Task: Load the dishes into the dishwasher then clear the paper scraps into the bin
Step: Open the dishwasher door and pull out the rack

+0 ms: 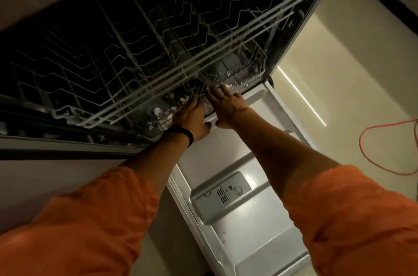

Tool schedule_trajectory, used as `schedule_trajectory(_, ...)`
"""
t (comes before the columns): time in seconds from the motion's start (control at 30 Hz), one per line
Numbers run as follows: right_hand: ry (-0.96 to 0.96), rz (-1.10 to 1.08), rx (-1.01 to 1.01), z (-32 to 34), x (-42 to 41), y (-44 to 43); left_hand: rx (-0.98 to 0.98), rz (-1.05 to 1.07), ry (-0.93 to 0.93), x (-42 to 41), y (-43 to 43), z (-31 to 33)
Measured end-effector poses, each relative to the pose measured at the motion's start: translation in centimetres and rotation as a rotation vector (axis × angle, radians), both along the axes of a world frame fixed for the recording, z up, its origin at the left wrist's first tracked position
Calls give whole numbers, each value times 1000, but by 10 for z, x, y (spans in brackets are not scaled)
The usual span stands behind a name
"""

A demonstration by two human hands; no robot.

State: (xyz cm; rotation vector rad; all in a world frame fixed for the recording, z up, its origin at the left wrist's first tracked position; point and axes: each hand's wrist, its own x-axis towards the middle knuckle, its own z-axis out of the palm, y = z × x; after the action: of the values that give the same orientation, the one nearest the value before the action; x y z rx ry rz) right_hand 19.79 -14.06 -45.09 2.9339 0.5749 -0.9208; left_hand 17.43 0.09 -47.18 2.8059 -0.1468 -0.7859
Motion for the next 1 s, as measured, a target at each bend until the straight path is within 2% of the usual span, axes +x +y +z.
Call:
schedule_trajectory(0.1,10,10,1,1,-5,-5,-44,55,-44,-7,-5,-3)
schedule_trajectory(0.23,44,15,-24,5,-33,-23,-68,48,17,-33,-18,1)
schedule_trajectory(0.5,23,47,-15,8,-113,-68,-52,117,-30,-118,-73,13)
schedule_trajectory(0.63,35,48,-4,4,-168,-95,-104,152,-23,-174,-98,15)
schedule_trajectory(1.0,199,-40,5,-1,-335,-190,-214,126,176,-321,-184,15)
